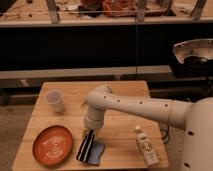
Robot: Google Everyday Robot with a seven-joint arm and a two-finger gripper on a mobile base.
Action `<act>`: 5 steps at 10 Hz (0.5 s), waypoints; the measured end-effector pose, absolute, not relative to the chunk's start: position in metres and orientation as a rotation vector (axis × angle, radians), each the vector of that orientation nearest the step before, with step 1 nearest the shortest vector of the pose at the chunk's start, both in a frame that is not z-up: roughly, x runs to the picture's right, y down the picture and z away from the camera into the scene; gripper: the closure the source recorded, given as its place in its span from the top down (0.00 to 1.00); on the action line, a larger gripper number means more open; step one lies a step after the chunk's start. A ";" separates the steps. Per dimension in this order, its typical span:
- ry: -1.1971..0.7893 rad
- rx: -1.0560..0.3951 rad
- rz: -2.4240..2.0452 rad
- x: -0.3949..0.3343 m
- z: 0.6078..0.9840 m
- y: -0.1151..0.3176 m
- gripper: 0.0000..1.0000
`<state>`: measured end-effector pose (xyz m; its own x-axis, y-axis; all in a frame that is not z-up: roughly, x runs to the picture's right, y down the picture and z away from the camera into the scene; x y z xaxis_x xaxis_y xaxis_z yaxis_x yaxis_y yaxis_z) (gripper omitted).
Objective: Place the eraser on the white sponge
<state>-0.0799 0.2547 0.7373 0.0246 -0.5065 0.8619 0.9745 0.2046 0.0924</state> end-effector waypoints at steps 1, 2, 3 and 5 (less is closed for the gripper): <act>-0.941 -0.654 -1.284 -0.077 0.736 0.260 0.04; -0.945 -0.661 -1.289 -0.074 0.734 0.266 0.04; -0.947 -0.670 -1.294 -0.068 0.731 0.274 0.04; -0.926 -0.681 -1.299 -0.063 0.727 0.281 0.04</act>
<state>-0.0629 0.2814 0.7269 0.0160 -0.4951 0.8687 0.9826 0.1685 0.0780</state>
